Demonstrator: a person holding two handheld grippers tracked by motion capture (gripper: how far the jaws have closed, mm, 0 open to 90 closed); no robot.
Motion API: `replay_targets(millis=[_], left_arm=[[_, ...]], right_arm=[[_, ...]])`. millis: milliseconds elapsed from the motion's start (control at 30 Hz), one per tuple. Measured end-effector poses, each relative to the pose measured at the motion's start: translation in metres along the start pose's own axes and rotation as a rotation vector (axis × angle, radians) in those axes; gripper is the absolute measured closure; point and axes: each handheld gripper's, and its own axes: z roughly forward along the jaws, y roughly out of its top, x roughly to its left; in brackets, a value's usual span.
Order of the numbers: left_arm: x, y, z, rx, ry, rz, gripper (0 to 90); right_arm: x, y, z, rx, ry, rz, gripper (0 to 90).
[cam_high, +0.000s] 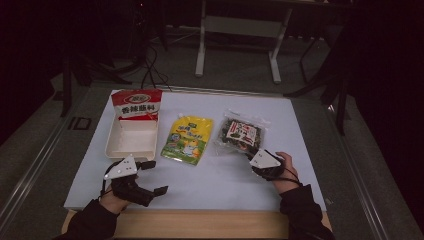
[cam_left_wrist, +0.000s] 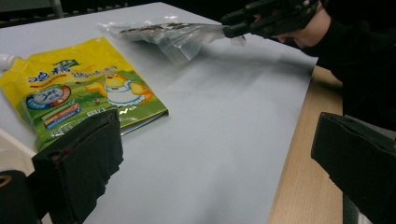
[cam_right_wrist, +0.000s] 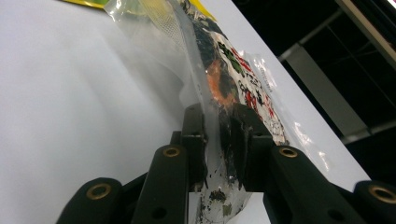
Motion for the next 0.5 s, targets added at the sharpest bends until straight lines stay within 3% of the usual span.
replay_targets(millis=[367,500], left_arm=[[-0.002,-0.001,0.004,0.015,0.011,0.027,2.8],[-0.002,-0.001,0.004,0.015,0.011,0.028,2.8]], right_arm=[[0.019,0.008,-0.037,-0.031,0.060,-0.058,76.4],[0.028,0.010,-0.046,-0.045,0.097,-0.053,74.8]])
